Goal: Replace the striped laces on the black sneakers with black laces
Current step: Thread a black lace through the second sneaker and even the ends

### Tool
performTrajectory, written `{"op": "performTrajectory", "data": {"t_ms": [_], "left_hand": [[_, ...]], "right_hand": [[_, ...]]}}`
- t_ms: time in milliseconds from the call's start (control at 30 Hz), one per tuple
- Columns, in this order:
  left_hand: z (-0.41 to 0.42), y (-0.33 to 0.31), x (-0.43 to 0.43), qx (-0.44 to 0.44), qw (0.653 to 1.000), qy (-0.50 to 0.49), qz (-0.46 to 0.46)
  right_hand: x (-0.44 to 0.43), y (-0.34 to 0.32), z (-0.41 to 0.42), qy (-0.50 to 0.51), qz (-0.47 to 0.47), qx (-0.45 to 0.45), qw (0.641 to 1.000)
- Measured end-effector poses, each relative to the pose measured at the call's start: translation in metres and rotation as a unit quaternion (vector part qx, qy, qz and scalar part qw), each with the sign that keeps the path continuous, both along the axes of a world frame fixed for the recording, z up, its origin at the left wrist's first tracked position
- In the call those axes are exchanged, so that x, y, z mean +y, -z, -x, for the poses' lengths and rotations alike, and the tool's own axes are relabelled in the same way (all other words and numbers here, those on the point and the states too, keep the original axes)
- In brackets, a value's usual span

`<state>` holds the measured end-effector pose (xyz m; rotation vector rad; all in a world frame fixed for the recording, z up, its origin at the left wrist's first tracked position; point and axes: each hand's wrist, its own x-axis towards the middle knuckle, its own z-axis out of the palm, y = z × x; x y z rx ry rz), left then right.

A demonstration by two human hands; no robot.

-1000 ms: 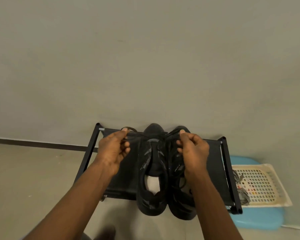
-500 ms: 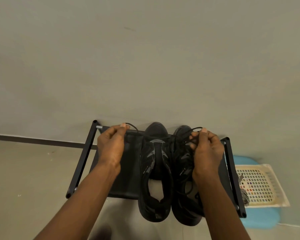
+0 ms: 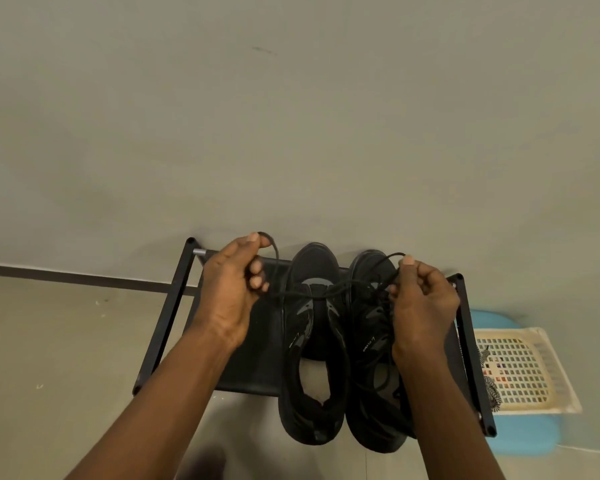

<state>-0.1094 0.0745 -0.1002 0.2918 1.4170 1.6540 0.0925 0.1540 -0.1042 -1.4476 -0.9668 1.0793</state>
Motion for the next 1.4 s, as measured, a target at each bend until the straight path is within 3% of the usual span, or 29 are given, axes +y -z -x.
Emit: {"op": "performTrajectory", "data": {"t_ms": [67, 133, 200, 300, 400, 467, 633, 733, 767, 833, 900, 933, 1000, 1200, 1300, 1400], "left_hand": [[0.000, 0.004, 0.000, 0.152, 0.987, -0.002, 0.053], [-0.001, 0.007, -0.003, 0.342, 0.929, 0.009, 0.139], [-0.005, 0.005, -0.006, 0.410, 0.901, 0.029, 0.137], [-0.014, 0.000, -0.007, 0.394, 0.913, 0.108, 0.020], [-0.022, -0.004, -0.006, 0.263, 0.933, 0.238, -0.062], [-0.024, -0.004, -0.005, 0.190, 0.941, 0.269, -0.076], [-0.014, 0.003, -0.003, 0.268, 0.929, 0.256, -0.019], [-0.011, 0.004, -0.002, 0.329, 0.924, 0.191, 0.042], [-0.010, 0.003, -0.001, 0.300, 0.940, 0.156, 0.047], [-0.011, 0.000, 0.003, 0.143, 0.983, 0.112, 0.023], [-0.012, -0.005, 0.004, 0.006, 0.996, 0.092, 0.003], [-0.012, -0.004, 0.005, -0.003, 0.996, 0.087, 0.011], [-0.010, 0.002, 0.004, 0.031, 0.995, 0.088, 0.044], [-0.005, 0.015, 0.006, 0.143, 0.977, 0.081, 0.134], [-0.002, 0.027, 0.009, 0.224, 0.958, 0.094, 0.154], [-0.001, 0.036, 0.013, 0.295, 0.925, 0.156, 0.183]], "right_hand": [[-0.001, -0.004, 0.002, -0.062, 0.008, 0.028, 0.998], [-0.003, -0.007, 0.003, -0.146, 0.029, 0.062, 0.987], [-0.007, -0.009, 0.006, -0.227, 0.036, 0.066, 0.971], [-0.014, -0.013, 0.015, -0.329, 0.020, 0.029, 0.944], [-0.020, -0.017, 0.022, -0.382, 0.020, 0.057, 0.922], [-0.020, -0.019, 0.021, -0.380, 0.014, 0.049, 0.924], [-0.015, -0.014, 0.016, -0.319, 0.023, 0.025, 0.947], [-0.012, -0.007, 0.016, -0.301, 0.025, -0.012, 0.953], [-0.011, -0.003, 0.016, -0.302, 0.018, -0.054, 0.952], [-0.011, 0.009, 0.015, -0.326, 0.006, -0.182, 0.928], [-0.013, 0.019, 0.018, -0.384, 0.011, -0.296, 0.874], [-0.014, 0.025, 0.021, -0.413, 0.012, -0.337, 0.846], [-0.016, 0.033, 0.027, -0.430, 0.002, -0.388, 0.815], [-0.012, 0.027, 0.025, -0.377, -0.101, -0.406, 0.826], [-0.013, 0.010, 0.022, -0.460, -0.067, -0.333, 0.820], [-0.010, -0.003, 0.019, -0.483, 0.020, -0.184, 0.856]]}}
